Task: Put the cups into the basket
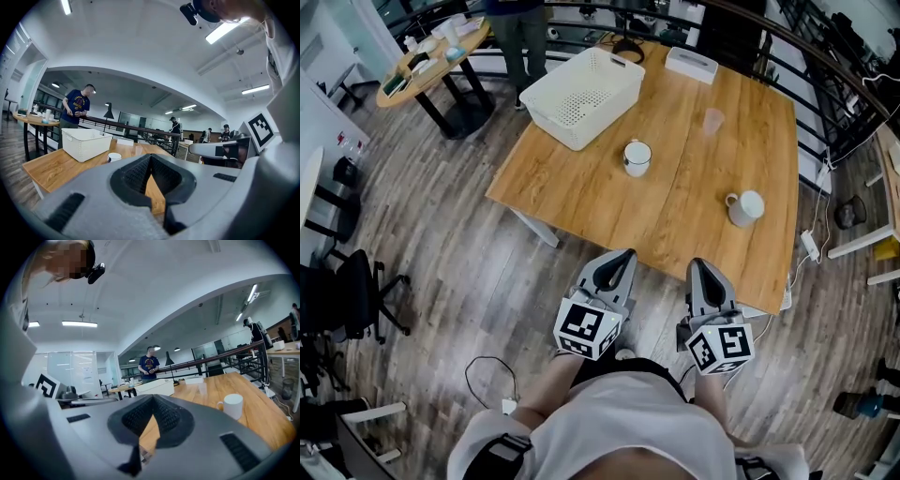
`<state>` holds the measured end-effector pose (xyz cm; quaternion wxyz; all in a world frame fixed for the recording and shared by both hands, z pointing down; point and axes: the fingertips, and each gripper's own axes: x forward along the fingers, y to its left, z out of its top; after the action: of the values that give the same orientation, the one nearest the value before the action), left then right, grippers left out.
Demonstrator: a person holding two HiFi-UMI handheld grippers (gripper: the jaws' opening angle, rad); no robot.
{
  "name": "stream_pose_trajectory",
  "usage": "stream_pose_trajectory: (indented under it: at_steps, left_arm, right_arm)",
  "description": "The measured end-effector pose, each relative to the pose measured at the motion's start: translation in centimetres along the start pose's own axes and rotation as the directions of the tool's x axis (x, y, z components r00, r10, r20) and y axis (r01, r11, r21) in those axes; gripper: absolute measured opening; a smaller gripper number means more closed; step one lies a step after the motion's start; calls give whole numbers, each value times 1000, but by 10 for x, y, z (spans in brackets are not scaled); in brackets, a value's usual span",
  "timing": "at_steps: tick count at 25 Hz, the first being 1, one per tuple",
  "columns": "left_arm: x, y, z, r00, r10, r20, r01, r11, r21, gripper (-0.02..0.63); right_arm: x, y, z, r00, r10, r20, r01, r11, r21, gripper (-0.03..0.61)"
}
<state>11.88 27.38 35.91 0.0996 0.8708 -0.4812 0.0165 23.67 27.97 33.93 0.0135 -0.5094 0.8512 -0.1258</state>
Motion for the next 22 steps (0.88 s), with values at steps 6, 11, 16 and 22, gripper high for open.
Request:
stream_pose_trajectory:
  at_steps: [6,11,16,22]
  left_arm:
    - [48,59,27,1000,-29,0,29,1000,-2,6]
    - [81,109,47,999,-52,0,52,999,-10,6]
    - [108,161,60,998,-66,-2,66,998,-23,6]
    - [143,196,61,993,-117,-22,116,993,-35,6]
  right_arm:
    - [77,-6,19,1000,-22,1,22,1000,7,12]
    - [142,-3,35,1000,-25,1,25,1000,6,12]
    - [200,0,39,999,-37,-13,37,999,1,12]
    - [242,-7,40,996,-85,-27,85,996,1,12]
